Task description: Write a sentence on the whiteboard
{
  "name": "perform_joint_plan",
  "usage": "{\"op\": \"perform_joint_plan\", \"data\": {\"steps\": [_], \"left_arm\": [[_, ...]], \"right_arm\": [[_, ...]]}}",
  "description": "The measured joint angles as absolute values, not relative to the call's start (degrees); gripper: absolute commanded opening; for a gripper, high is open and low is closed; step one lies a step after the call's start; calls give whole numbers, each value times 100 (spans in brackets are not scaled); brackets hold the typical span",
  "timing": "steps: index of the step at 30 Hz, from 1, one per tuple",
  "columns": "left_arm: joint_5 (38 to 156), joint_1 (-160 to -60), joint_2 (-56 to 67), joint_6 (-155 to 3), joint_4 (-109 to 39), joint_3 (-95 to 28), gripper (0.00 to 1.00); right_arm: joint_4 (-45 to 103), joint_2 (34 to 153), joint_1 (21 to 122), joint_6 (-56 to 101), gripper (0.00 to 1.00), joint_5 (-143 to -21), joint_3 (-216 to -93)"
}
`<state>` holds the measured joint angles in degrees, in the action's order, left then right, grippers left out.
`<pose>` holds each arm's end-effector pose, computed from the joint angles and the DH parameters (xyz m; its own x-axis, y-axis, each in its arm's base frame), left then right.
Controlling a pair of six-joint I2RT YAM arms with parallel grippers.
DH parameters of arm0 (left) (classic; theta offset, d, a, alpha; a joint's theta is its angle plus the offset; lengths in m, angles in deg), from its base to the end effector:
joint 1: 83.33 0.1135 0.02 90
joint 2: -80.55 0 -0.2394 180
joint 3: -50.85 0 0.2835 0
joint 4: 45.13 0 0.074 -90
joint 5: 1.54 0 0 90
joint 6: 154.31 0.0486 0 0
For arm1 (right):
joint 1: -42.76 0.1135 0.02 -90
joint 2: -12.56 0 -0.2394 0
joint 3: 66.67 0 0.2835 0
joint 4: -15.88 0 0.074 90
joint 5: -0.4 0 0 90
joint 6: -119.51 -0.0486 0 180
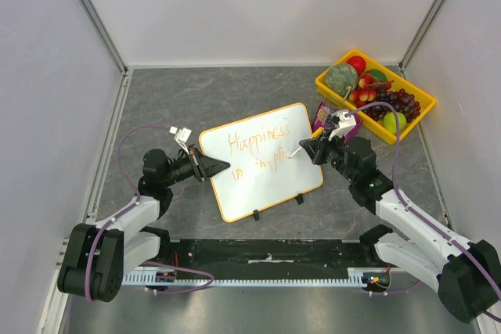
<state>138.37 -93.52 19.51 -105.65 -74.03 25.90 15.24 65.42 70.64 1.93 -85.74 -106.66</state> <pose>0.2273 -0.0786 0.1428 -0.6612 -0.3133 -0.6817 0.5651 0.3897 -0.7272 0.2385 0.1299 0.2152 -0.4089 0.3063 -0.8596 -0.3784 0.8003 0.4651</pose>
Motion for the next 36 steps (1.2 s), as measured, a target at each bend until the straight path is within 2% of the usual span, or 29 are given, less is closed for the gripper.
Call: {"op": "perform_joint_plan", "data": {"steps": [16, 36], "left_arm": [[13854, -9352, 1954, -10558, -7423, 2590, 2], [13835, -9352, 1954, -10567, -7394, 2590, 2]], "right_arm": [[1697, 6573, 7064, 187, 0, -8976, -11022], [1550, 6599, 7064, 198, 0, -9029, -10751]]}}
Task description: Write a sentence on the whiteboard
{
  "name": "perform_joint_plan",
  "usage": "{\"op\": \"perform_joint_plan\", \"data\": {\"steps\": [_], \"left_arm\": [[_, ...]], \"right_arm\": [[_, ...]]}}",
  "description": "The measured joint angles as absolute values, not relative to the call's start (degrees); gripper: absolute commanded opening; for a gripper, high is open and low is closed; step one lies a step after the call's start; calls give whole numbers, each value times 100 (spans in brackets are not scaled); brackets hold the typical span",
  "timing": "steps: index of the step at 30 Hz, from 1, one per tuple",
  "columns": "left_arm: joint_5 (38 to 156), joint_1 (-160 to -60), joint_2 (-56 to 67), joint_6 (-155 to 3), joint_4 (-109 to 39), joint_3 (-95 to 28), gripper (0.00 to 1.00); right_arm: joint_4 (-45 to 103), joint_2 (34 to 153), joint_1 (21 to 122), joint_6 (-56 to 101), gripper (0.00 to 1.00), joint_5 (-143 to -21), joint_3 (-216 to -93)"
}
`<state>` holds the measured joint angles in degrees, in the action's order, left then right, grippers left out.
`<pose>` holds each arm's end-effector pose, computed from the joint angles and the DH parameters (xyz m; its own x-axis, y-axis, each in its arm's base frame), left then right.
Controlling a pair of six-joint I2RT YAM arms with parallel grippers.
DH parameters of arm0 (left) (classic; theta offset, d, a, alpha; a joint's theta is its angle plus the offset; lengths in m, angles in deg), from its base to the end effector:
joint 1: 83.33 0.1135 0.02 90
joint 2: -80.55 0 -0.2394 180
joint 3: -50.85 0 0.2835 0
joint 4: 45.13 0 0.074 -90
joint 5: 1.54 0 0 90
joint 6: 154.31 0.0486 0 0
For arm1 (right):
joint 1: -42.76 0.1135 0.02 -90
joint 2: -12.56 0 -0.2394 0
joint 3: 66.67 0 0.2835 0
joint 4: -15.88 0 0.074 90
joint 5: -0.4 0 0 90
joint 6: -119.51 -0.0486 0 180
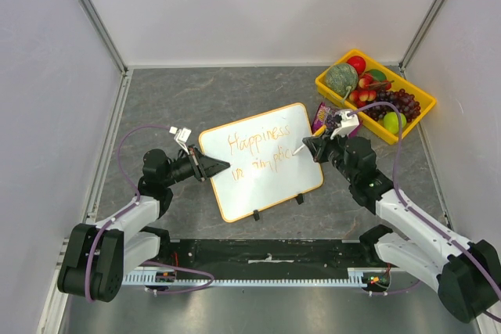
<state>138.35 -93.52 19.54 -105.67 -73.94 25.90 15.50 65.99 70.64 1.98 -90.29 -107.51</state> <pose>0.2273 -0.0786 0.1427 -0.6620 -0.3136 -0.6808 0.5639 0.3899 -0.7279 0.2424 0.1276 0.2180 -0.3771 0.3234 -0.8679 -0.3190 0.8344 0.4495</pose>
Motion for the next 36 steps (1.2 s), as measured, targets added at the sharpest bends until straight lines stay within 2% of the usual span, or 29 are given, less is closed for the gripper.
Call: {"op": "perform_joint_plan", "data": {"steps": [11, 19, 30, 36], "left_arm": [[13828, -9352, 1954, -10587, -7388, 2590, 2], [13841, -9352, 1954, -10582, -7403, 2590, 2], [13826, -9352, 1954, -10591, -7386, 2590, 2], [13817, -9342, 1951, -10615, -7375, 2590, 2]], "right_arm": [[1642, 6405, 7064, 182, 0, -8987, -10633], [1751, 6361, 7064, 158, 0, -9075, -11122], [1432, 7063, 7064, 158, 0, -9208, -11216], [1290, 6995, 7064, 130, 0, -9208, -11098]]}}
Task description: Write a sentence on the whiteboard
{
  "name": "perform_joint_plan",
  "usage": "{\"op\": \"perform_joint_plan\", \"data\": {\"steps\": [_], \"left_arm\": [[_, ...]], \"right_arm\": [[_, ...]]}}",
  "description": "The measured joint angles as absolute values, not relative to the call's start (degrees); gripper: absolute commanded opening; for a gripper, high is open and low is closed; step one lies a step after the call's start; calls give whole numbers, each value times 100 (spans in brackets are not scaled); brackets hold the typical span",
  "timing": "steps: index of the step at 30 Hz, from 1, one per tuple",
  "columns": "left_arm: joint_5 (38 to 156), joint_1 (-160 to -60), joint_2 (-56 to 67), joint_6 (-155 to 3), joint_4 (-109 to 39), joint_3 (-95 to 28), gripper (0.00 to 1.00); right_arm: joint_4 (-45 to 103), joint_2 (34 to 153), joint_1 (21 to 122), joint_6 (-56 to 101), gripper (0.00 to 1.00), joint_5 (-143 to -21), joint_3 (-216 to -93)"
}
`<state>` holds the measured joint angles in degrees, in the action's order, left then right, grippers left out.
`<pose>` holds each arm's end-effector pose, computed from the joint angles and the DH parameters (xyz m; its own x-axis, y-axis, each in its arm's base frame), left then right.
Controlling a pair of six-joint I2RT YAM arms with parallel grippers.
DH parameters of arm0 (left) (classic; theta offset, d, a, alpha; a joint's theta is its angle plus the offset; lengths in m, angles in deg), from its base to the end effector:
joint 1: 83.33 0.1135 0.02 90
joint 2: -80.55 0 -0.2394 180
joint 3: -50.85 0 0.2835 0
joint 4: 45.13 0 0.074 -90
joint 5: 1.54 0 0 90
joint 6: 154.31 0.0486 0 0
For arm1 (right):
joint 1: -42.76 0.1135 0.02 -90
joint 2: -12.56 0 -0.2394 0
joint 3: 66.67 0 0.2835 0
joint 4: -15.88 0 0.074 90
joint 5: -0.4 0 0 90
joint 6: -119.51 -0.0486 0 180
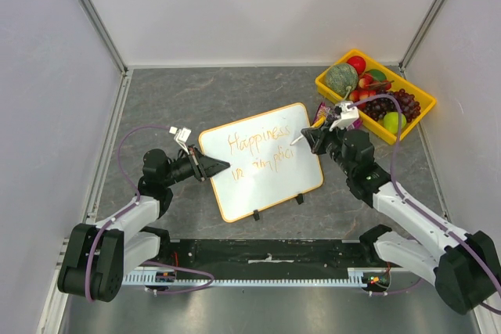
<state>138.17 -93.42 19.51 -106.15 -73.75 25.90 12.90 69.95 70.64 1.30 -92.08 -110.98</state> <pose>0.2275 -0.0781 0.1423 -0.6676 -0.3193 -0.6725 0.5538 0.3908 -0.7353 0.2554 0.1327 0.2295 -0.3396 0.3546 -0.8712 -0.3052 0.8345 0.4587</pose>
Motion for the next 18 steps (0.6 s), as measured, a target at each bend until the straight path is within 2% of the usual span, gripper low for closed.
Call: {"op": "perform_joint_plan", "data": {"steps": [8, 18], "left_arm": [[13839, -9342, 1951, -10602, -7401, 2590, 2], [13824, -9342, 1951, -10615, -7377, 2590, 2]], "right_arm": [[1467, 6357, 7064, 56, 0, -9258, -10827], [1408, 6626, 7064, 12, 0, -9271, -10712]]}}
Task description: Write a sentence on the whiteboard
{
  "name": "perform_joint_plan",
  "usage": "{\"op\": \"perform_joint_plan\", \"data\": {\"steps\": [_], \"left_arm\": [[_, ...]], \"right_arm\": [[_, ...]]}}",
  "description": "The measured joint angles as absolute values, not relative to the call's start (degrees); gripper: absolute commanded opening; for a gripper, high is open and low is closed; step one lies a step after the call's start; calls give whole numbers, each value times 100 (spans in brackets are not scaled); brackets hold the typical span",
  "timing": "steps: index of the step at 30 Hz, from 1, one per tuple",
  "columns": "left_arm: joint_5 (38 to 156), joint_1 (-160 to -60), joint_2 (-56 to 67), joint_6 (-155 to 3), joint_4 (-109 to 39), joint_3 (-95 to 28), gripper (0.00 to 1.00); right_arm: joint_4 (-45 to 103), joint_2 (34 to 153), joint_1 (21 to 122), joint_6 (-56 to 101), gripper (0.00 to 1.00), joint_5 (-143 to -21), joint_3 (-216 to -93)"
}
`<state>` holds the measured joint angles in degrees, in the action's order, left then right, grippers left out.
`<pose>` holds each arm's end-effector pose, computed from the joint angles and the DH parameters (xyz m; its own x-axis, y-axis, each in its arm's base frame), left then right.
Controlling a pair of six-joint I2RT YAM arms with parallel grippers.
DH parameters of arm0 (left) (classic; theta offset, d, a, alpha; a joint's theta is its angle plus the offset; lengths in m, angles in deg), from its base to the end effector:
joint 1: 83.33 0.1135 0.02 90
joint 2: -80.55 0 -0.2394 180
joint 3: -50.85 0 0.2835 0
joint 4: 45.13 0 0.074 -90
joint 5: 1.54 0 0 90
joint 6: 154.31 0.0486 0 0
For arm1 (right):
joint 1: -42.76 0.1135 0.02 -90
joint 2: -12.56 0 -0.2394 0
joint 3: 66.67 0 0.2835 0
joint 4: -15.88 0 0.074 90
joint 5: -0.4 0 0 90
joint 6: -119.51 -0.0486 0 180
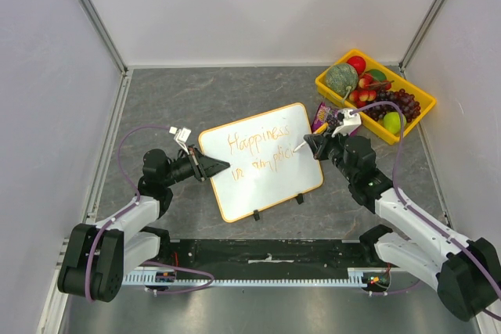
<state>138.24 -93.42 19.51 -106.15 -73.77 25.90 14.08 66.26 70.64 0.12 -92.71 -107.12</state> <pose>0.2275 -0.0782 0.1423 -0.6678 -0.3187 -0.6727 0.5545 0.3900 -0.7352 0.2437 0.1259 0.2171 -0.3590 0.3645 -0.8592 -0.2798 0.8363 0.4716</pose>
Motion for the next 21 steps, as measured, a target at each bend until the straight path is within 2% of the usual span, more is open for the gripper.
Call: {"op": "perform_joint_plan", "data": {"steps": [21], "left_arm": [[13839, -9342, 1951, -10606, -7399, 2592, 2]], "right_arm": [[1356, 6540, 6990, -49, 0, -9241, -10707]]}}
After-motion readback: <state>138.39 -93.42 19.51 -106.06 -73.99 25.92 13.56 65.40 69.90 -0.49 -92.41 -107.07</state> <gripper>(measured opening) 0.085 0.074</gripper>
